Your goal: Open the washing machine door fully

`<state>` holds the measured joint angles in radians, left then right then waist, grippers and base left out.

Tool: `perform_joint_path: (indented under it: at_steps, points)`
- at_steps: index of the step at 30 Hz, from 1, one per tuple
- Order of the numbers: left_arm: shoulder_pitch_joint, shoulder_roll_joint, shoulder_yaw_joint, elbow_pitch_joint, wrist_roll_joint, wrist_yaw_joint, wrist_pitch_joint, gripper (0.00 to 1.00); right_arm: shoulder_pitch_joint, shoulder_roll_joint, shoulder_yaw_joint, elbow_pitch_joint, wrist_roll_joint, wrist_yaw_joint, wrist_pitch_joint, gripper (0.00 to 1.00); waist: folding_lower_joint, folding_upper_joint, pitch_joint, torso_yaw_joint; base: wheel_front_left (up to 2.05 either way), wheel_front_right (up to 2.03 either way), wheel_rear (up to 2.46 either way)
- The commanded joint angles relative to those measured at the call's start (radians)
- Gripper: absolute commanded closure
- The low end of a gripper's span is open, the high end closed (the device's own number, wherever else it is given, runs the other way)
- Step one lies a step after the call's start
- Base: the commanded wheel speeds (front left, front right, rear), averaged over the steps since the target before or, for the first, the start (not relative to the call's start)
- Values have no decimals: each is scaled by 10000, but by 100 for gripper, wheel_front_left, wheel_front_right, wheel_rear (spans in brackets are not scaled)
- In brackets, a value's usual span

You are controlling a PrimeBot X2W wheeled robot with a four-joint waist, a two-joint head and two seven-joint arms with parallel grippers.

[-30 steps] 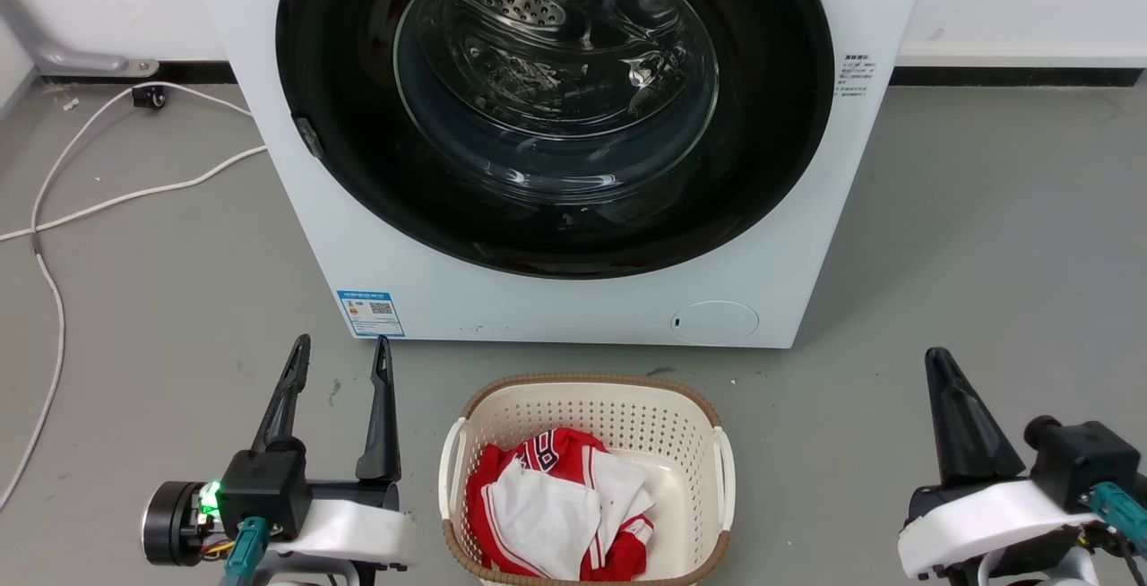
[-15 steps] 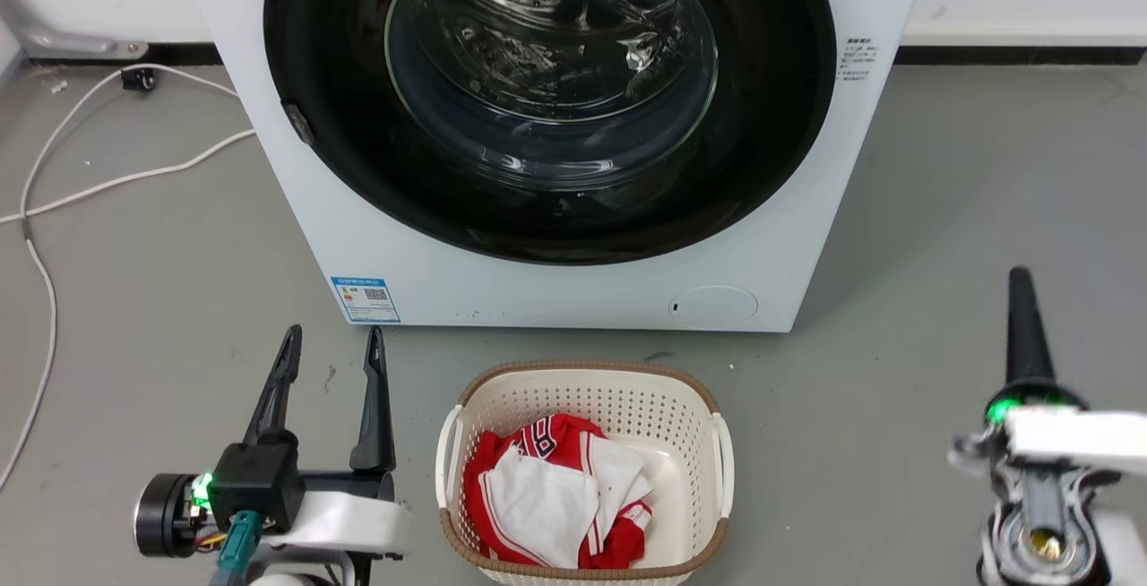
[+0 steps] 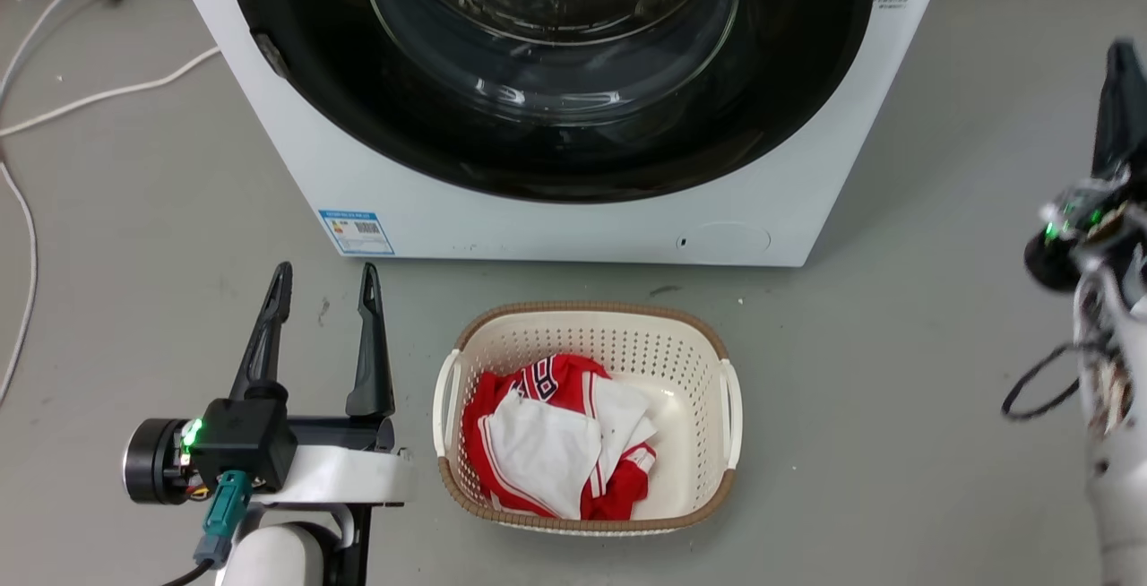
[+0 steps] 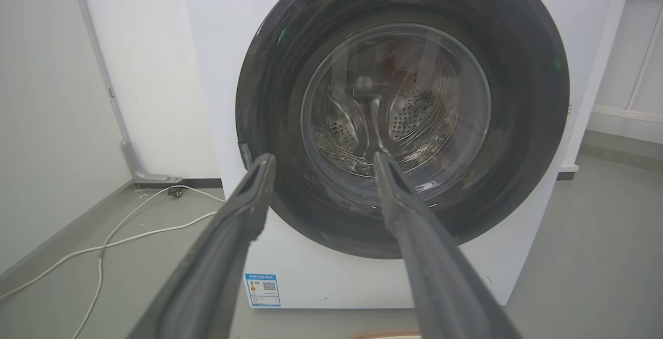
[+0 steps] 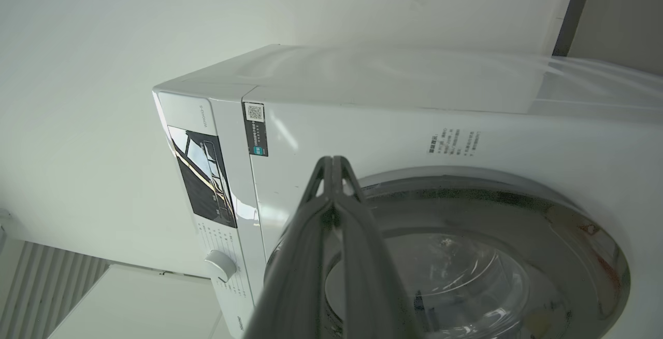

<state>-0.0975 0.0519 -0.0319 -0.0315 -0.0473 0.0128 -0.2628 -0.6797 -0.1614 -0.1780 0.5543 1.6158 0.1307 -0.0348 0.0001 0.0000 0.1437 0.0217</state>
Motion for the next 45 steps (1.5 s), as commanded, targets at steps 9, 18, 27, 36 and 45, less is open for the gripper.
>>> perform_joint_path:
  at_steps: [9, 18, 27, 36, 45]
  points:
    - [-657, -16, -186, -201, -50, 6, -26, 0, -3911, -1414, 1274, 3066, -1004, 0, 1593, 100, -1, 0, 971, 278, 0, 0, 0]
    - [-1228, -18, -522, -410, -107, 123, -26, 0, -6704, -1655, 2802, 5167, -2497, 0, 3167, 100, -1, 0, 1822, 546, 0, 0, 0]
    - [-1703, -19, -861, -543, -264, 283, -27, 0, -8246, -1570, 3486, 6407, -3274, 0, 4067, 100, -1, 0, 2502, 850, 0, 0, 0]
    - [-1875, -20, -1019, -593, -324, 373, -26, 0, -8812, -1528, 3648, 6792, -3470, 0, 4498, 100, -1, 0, 2910, 997, 0, 0, 0]
    - [-1989, -18, -1146, -531, -456, 470, -27, 0, -8918, -1321, 3573, 6959, -3258, 0, 5435, 100, -1, 0, 3103, 1033, 0, 0, 0]
